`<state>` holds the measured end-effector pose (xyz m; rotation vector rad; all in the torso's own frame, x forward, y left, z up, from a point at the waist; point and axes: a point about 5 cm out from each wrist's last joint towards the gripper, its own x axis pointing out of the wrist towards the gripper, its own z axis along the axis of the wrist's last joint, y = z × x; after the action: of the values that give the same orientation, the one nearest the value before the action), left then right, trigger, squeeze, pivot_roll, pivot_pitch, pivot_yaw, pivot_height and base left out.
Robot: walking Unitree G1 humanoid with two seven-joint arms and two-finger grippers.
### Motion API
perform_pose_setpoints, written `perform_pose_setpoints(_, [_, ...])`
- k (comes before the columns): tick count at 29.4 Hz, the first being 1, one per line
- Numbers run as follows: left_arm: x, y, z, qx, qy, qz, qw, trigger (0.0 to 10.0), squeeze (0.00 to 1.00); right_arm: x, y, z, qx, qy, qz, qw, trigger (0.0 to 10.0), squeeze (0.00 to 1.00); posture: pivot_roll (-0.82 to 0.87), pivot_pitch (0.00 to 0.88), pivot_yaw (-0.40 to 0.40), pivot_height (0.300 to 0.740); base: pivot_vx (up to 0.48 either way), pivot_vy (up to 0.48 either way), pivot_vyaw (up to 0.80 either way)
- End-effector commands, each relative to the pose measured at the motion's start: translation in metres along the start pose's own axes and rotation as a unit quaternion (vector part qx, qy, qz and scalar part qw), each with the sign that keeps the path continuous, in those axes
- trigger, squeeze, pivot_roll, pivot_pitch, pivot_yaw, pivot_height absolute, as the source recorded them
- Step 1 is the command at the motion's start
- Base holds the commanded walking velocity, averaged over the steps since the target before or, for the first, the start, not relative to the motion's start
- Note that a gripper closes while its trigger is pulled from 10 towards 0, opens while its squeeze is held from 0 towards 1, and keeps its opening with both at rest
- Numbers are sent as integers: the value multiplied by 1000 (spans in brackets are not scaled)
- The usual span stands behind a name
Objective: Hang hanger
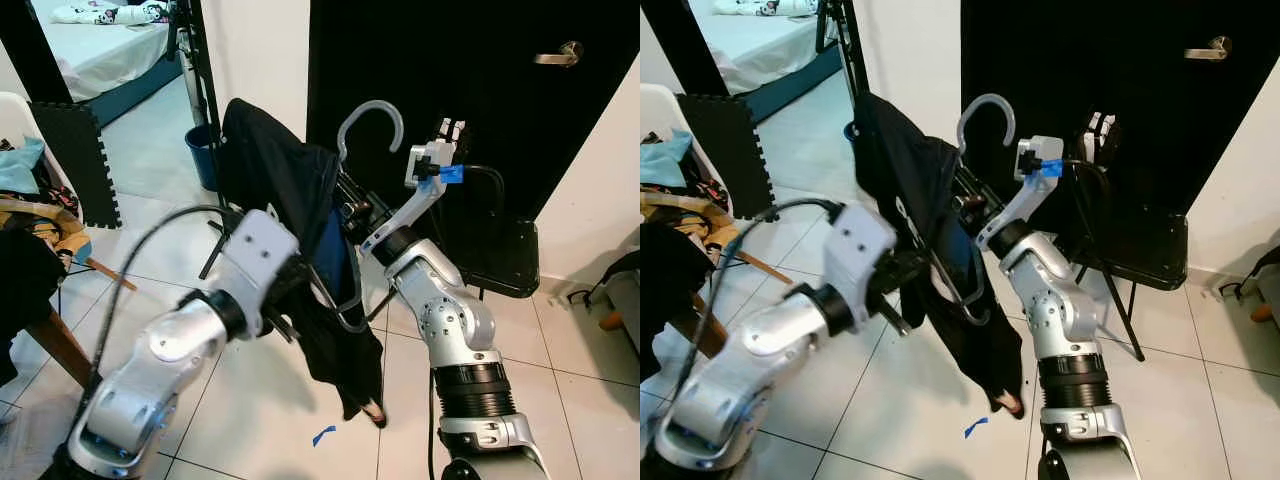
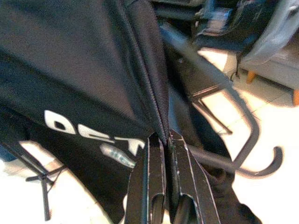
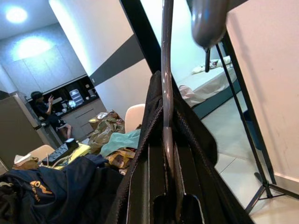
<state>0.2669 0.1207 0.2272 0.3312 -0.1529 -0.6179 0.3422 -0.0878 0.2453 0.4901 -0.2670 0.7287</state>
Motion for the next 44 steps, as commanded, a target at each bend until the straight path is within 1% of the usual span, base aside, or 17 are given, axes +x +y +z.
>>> perform_pose_setpoints(1, [-8, 7, -8, -2, 25, 8, 1000, 10000, 0, 3, 2, 10, -5, -26, 11, 1000, 10000, 0, 4, 85, -10, 740, 0, 0, 0])
perform_pose_setpoints(4, [-11, 4, -9, -4, 31, -8, 999, 10000, 0, 3, 2, 11, -4, -28, 12, 1000, 10000, 0, 5, 84, -12, 740, 0, 0, 0])
perform_pose_setpoints(8, [-16, -11, -11, -25, 36, -57, 997, 10000, 0, 4, 1, 15, -2, -38, 14, 999, 10000, 0, 8, 85, -14, 740, 0, 0, 0])
perform_pose_setpoints(12, [-19, -35, -12, -52, 38, -124, 990, 10000, 0, 5, 0, 17, -2, -45, 13, 999, 10000, 0, 9, 81, -13, 740, 0, 0, 0])
perform_pose_setpoints(13, [-19, -38, -12, -57, 42, -138, 988, 10000, 808, 5, 1, 18, -3, -47, 17, 999, 10000, 0, 7, 81, -14, 740, 0, 0, 0])
perform_pose_setpoints(14, [-19, -38, -12, -57, 42, -138, 988, 10000, 808, 5, 1, 18, -3, -47, 17, 999, 10000, 0, 7, 81, -14, 740, 0, 0, 0])
perform_pose_setpoints(15, [-20, -37, -10, -57, 39, -140, 988, 10000, 1000, 5, 2, 18, -5, -48, 22, 999, 10000, 0, 5, 78, -13, 740, 0, 0, 0])
perform_pose_setpoints(18, [-20, -31, -6, -55, 32, -133, 989, 10000, 1000, 4, 2, 19, -11, -47, 27, 998, 10000, 0, 5, 78, -13, 740, 0, 0, 0])
perform_pose_setpoints(20, [-28, -12, 9, -50, 9, -124, 991, 10000, 1000, -3, -3, 23, -28, -43, 44, 998, 10000, 0, 10, 74, -10, 740, 0, 0, 0])
perform_pose_setpoints(26, [-46, 2, 15, -27, 32, -143, 989, 10000, 1000, -9, -7, 28, -43, -41, 61, 996, 10000, 0, 8, 75, -6, 740, 0, 0, 0])
perform_pose_setpoints(31, [-49, 5, 17, -24, 31, -143, 989, 10000, 1000, -10, -8, 29, -47, -38, 67, 996, 10000, 0, 8, 75, -6, 740, 0, 0, 0])
perform_pose_setpoints(33, [-60, 32, 47, -7, -17, -118, 993, 10000, 1000, -21, -8, 22, -93, 10, 121, 988, 10000, 0, 12, 75, -9, 740, 0, 0, 0])
perform_pose_setpoints(35, [-71, 56, 72, 20, -42, -107, 993, 10000, 1000, -30, -4, 14, -133, 68, 187, 971, 10000, 0, 18, 76, -9, 740, 0, 0, 0])
perform_pose_setpoints(37, [-76, 63, 78, 49, -25, -121, 991, 10000, 1000, -32, 0, 10, -140, 90, 217, 962, 10000, 0, 24, 75, -10, 740, 0, 0, 0])
perform_pose_setpoints(39, [-76, 63, 78, 49, -25, -121, 991, 10000, 1000, -32, 0, 10, -140, 90, 217, 962, 10000, 0, 24, 75, -10, 740, 0, 0, 0])
perform_pose_setpoints(41, [-80, 77, 94, 88, -11, -142, 986, 10000, 1000, -36, 6, 2, -155, 121, 254, 947, 10000, 0, 28, 71, -9, 740, 0, 0, 0])
perform_pose_setpoints(44, [-81, 81, 100, 100, -4, -153, 983, 10000, 1000, -38, 9, -1, -159, 131, 267, 941, 10000, 0, 30, 70, -8, 740, 0, 0, 0])
